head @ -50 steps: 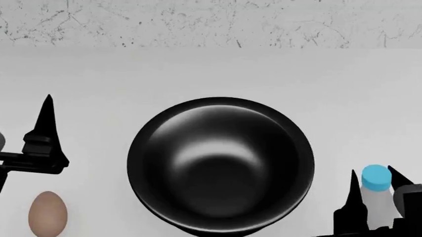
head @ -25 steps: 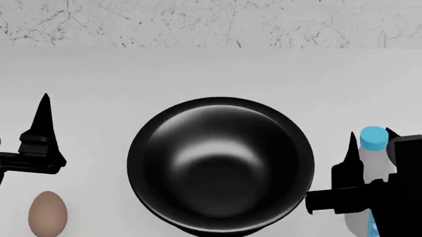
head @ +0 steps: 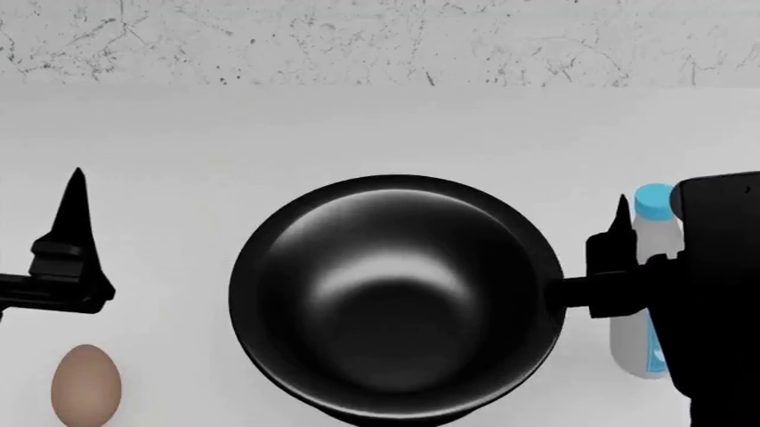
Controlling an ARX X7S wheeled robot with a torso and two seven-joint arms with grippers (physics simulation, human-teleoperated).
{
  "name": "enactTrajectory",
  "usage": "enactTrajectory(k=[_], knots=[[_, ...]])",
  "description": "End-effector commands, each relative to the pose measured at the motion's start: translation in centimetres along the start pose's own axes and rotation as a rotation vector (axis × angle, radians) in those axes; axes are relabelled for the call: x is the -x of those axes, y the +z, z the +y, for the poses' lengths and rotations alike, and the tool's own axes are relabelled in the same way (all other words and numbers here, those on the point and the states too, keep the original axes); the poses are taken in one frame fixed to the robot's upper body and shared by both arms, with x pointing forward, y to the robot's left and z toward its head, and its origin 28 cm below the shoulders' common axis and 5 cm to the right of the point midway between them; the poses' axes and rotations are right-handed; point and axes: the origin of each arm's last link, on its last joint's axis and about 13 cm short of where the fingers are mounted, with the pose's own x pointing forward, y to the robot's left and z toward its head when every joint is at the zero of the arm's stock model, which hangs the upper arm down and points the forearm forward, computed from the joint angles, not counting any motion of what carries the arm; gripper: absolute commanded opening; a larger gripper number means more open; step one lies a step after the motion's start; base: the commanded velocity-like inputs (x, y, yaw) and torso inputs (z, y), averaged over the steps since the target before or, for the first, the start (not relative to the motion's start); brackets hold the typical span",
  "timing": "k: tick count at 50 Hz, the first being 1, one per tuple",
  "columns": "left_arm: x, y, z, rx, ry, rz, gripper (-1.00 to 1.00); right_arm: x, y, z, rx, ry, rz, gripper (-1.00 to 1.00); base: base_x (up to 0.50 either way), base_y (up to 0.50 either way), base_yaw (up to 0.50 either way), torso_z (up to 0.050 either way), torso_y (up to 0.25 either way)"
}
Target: Place the eggs and milk next to the bowl.
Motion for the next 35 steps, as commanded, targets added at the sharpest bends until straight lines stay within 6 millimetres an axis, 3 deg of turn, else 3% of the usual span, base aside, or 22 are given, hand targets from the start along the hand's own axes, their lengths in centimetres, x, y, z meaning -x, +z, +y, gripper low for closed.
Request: enactTrajectory(k=[1,35], knots=[[-0.1,-0.1,0.6,0.005,0.02,-0.012,1.0,-2.2,0.3,0.0,-0.001,0.007,-0.014,-1.0,0.0,0.0,0.0,0.0,0.0],[-0.3,0.2,0.8,-0.005,0.023,-0.014,1.0,-4.8,-0.1,0.7,-0.014,0.031,-0.004,-1.0,0.0,0.0,0.0,0.0,0.0]])
